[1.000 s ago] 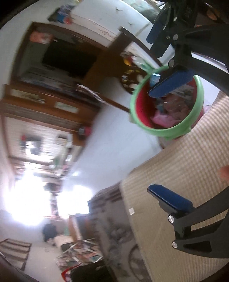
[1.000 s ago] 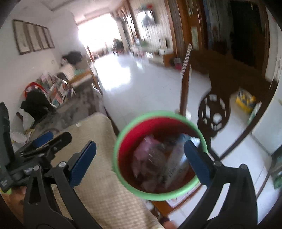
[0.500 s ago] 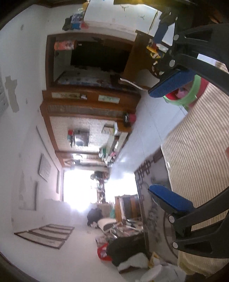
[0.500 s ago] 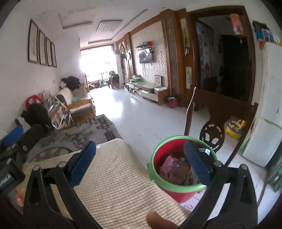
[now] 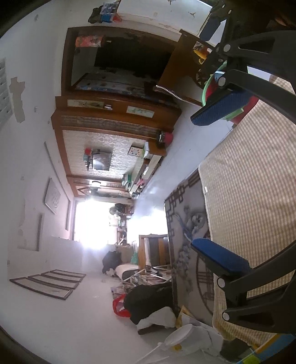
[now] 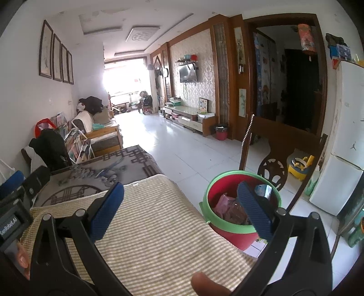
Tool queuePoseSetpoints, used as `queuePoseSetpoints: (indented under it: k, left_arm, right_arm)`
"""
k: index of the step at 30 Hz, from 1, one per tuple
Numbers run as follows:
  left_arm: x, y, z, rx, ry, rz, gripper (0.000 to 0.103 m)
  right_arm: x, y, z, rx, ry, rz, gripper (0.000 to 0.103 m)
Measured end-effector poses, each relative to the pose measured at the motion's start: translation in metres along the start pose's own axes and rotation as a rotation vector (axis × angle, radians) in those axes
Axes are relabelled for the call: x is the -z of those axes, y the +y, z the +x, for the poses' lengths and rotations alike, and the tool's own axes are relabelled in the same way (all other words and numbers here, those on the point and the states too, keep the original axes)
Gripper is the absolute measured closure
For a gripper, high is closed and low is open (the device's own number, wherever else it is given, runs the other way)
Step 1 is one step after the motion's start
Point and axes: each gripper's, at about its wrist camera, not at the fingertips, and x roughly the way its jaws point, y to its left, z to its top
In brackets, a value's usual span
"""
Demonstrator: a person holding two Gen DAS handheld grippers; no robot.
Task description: Collect trash
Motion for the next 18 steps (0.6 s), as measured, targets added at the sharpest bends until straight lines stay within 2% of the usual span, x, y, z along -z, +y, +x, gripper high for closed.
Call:
queuePoseSetpoints:
  k: [7, 14, 18]
  left_arm:
    - [0.007, -0.002, -0.011, -0.009, 0.035, -0.001, 0.008]
    - [0.014, -0.012, -0.018, -0.088, 0.050, -0.068, 0.008]
    - [0.021, -0.023, -0.020, -0.119, 0.094, -0.087, 0.008]
  right_arm:
    - [-0.001, 0.000, -0.006, -0.015, 0.018, -0.015, 0.005]
    - [-0.003, -0.014, -0.012, -0.065, 0.018, -0.066, 0.005]
    - [-0.002, -0.032, -0.011, -0.084, 0.036, -0.059, 0.005]
